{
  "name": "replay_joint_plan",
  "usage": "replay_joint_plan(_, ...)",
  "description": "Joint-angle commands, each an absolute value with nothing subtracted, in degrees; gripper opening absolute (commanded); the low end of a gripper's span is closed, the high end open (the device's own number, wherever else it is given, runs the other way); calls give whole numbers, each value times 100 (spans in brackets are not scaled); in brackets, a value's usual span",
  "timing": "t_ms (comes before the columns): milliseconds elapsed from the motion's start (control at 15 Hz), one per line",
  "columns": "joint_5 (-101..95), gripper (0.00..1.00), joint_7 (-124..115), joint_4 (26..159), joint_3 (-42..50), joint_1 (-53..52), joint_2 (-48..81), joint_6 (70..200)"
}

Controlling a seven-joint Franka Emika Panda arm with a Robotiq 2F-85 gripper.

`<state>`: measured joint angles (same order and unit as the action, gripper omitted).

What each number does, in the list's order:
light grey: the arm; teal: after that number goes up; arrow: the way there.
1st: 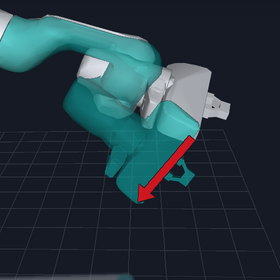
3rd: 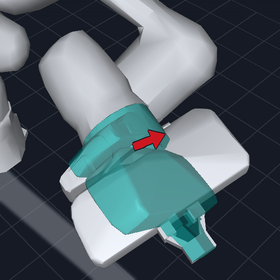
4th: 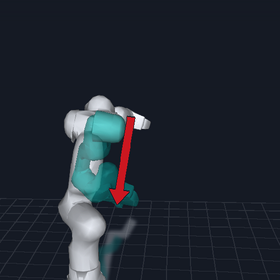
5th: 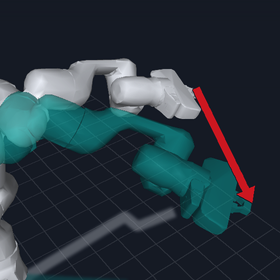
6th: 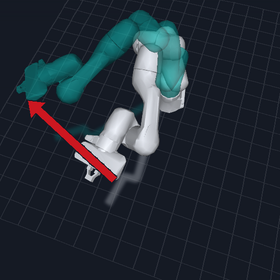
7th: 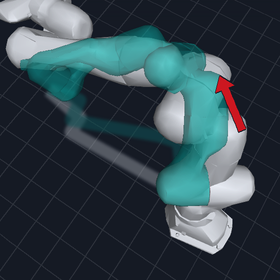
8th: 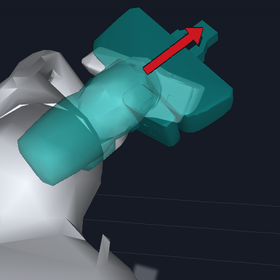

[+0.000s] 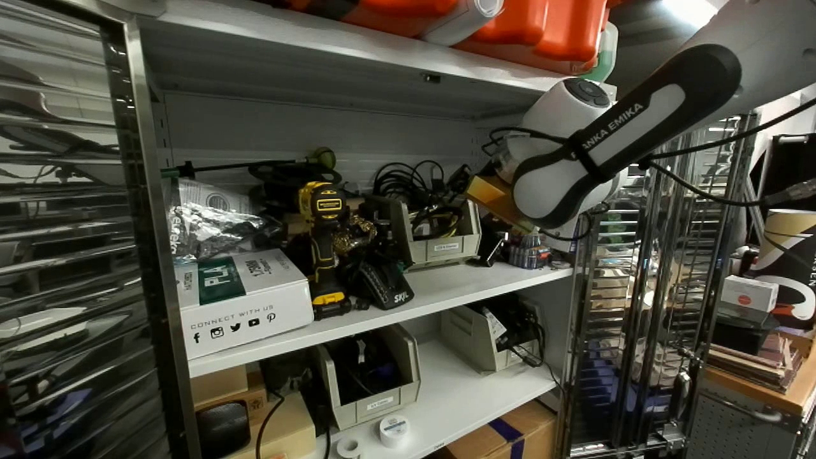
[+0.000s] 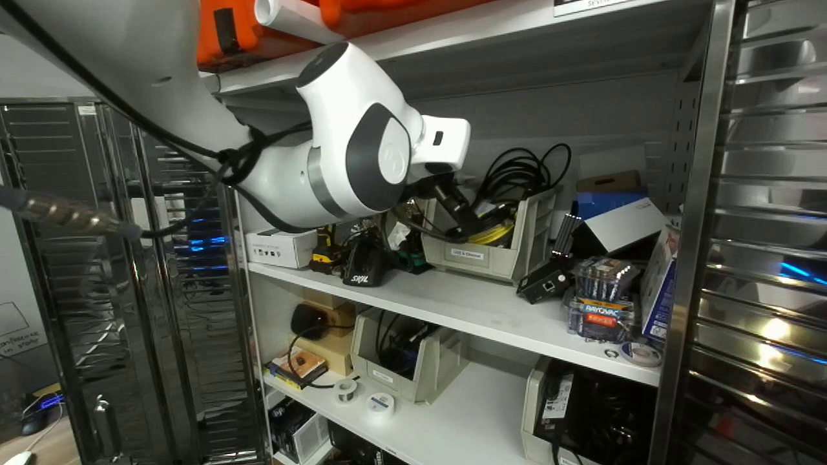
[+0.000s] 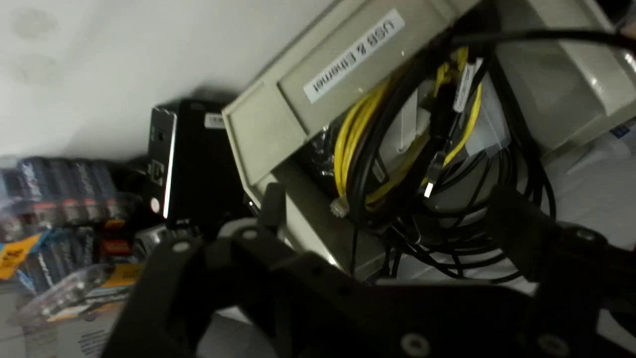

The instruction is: Put the black cable inside the tool box

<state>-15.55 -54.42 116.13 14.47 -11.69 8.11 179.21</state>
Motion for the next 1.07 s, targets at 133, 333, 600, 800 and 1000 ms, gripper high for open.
replay_joint_plan(133,819,100,-3579,12989,131,-571,-418,16721)
replay_joint_plan(333,2253,100,-2293,13084,443,-744,-922,15189)
replay_joint_plan(600,1960,100,-2142,13045,459,-93,-1299,13047)
replay_joint_plan(800,1854,100,-1811,12809,942,-171,-1451,11479)
replay_joint_plan(1000,1819,100,-1305,12502,1300,-221,-1561,10003)
